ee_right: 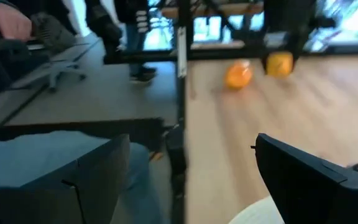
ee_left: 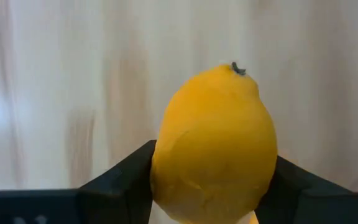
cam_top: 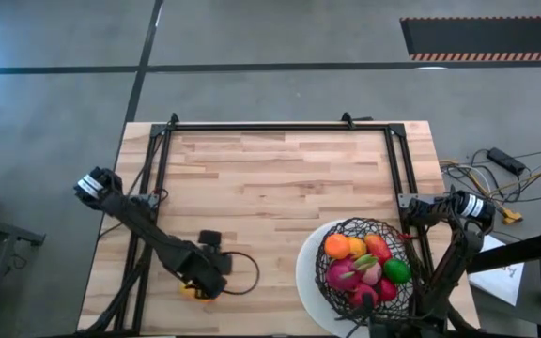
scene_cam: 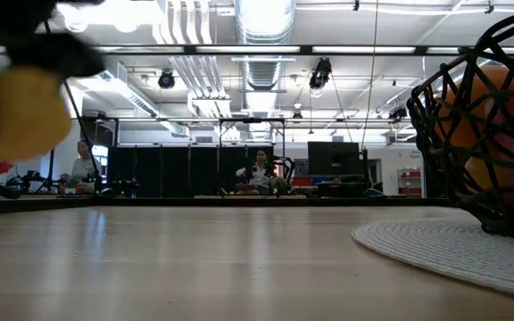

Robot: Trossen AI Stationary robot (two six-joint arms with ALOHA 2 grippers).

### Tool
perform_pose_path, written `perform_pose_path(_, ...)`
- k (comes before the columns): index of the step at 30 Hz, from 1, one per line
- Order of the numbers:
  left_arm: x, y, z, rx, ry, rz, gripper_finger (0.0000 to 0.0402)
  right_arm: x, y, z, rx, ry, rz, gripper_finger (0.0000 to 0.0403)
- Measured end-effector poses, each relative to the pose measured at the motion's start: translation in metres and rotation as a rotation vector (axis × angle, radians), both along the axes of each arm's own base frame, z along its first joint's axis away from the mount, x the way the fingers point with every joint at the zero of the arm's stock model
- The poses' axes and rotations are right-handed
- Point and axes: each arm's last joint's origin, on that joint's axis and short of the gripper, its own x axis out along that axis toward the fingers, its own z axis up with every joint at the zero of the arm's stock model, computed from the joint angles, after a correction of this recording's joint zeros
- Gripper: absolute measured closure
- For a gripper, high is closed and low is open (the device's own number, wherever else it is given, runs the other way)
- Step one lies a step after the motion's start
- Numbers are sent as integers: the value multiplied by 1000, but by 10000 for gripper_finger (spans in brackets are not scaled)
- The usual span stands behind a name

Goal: Build produce basket
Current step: Put the yellow lemon into the black wire basket

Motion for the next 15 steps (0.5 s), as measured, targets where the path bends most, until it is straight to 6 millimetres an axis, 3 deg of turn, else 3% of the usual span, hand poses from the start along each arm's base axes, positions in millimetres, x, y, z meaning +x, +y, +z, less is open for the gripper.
perform_pose_path(7, 56, 1, 34, -135, -492, -187, 216, -24, 15, 9, 60, 63, 57, 74)
perform_pose_path(12, 89, 5, 63, -235, -895, -307, 216, -52, 25, 36, 45, 86, 0, 74)
perform_pose_path(15, 110, 7, 68, -271, -1061, -393, 217, -61, 24, 48, 3, 40, -82, 74)
